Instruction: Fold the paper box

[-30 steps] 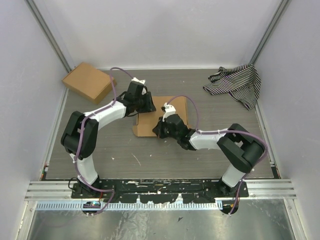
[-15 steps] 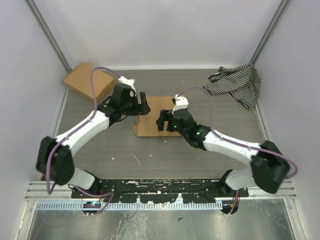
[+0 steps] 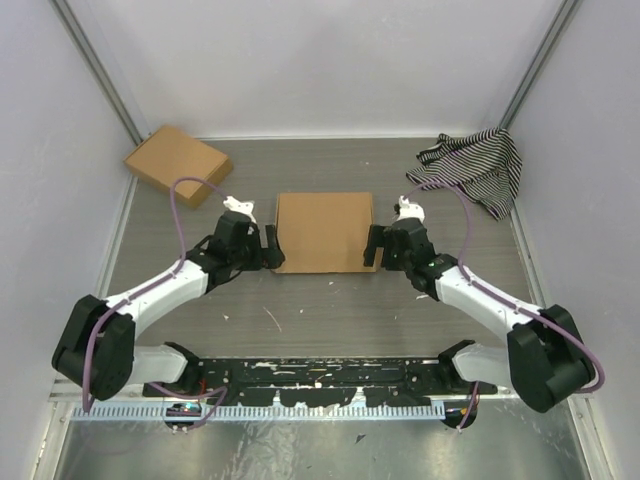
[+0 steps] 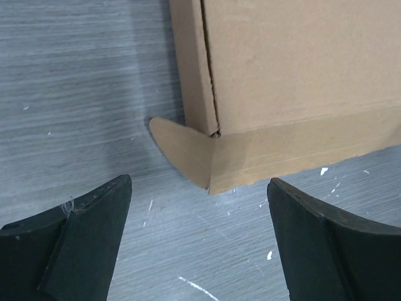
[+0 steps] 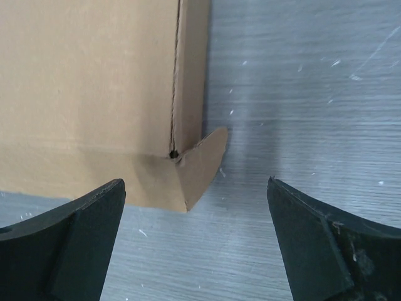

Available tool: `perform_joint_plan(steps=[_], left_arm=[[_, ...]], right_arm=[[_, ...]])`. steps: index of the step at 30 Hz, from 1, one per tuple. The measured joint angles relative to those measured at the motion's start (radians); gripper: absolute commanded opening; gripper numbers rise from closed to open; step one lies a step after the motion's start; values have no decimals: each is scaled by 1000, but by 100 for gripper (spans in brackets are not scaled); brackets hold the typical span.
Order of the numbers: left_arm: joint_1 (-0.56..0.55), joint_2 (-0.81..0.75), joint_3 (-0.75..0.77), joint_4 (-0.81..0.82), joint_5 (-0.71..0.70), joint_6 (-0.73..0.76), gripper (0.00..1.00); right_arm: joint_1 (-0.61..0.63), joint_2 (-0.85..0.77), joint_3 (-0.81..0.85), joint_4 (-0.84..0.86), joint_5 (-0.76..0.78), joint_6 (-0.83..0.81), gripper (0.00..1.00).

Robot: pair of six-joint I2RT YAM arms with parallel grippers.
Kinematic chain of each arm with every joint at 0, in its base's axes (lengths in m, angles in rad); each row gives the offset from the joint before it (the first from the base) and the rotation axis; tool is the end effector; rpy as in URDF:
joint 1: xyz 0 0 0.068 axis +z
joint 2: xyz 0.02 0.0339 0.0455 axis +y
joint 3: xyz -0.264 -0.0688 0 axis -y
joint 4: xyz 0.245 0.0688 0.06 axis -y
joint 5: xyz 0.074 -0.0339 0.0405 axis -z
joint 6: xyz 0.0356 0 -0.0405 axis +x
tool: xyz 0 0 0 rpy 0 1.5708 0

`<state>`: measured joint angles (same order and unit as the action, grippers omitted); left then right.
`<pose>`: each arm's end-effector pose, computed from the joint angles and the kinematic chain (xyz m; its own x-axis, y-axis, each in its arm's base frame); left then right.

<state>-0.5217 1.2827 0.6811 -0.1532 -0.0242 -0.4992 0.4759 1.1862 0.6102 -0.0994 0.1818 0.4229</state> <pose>0.2265 -0.1292 0.2023 -0.7527 -0.1193 -0.6475 0.1396 0.9321 -0.3342 0.2200 0.1061 0.2069 -0.6402 0.1241 -0.7581 -0.0684 0.9737 0.2172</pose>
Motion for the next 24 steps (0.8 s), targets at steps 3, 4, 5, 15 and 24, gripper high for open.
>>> perform_joint_plan(steps=[3,4,5,15,24], left_arm=[[0,27,0,45,7,0,95],[0,38,0,58,10,0,94],[0,48,0,66,12,0,94],[0,168,0,151,61,-8,89],[0,216,9,151,108,-26,78]], right_arm=[[3,32,-6,2,-43,-14,100],[3,39,-9,7,-58,-19,100],[3,43,-11,11,-68,-23,100],[3,111,-21,55,-159,-38,86],[3,120,-21,60,-222,-62,69]])
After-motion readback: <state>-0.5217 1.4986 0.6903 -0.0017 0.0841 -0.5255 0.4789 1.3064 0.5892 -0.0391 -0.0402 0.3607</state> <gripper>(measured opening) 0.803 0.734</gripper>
